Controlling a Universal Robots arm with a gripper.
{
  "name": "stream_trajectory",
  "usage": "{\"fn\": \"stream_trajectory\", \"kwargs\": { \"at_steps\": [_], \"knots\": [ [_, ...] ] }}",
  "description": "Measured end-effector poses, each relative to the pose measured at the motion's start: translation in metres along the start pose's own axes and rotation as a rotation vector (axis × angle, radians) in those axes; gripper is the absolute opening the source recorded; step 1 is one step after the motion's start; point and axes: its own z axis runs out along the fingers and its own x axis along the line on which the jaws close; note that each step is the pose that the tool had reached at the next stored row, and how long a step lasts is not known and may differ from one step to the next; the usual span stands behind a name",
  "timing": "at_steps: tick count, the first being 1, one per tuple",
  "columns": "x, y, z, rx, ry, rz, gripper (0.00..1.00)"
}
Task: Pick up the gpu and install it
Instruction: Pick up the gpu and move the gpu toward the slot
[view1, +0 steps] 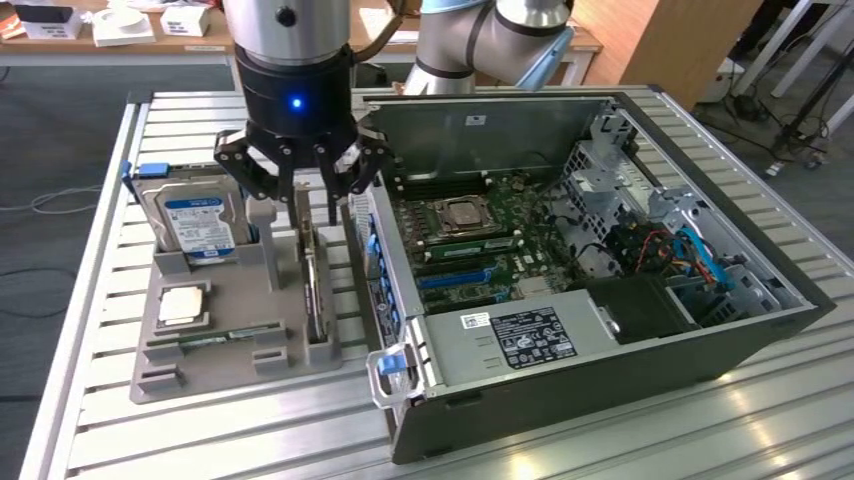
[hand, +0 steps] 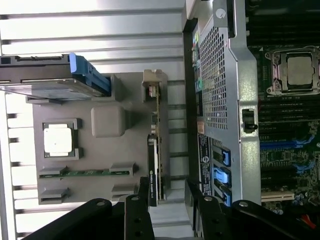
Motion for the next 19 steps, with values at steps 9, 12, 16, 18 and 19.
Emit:
{"fn": "stream_trajectory", "kwargs": {
  "at_steps": [9, 12, 16, 18, 19],
  "knots": [
    [0.0, -0.0016, 0.0165, 0.0, 0.0, 0.0, 0.42],
    [0.0, -0.0024, 0.0218, 0.0, 0.0, 0.0, 0.42],
    [0.001, -0.003, 0.0292, -0.0001, -0.0001, 0.0, 0.42],
    [0.001, -0.0033, 0.0327, -0.0001, 0.0, 0.0, 0.42],
    [0.001, -0.0035, 0.0345, 0.0, 0.0, 0.0, 0.42]
  ]
}}
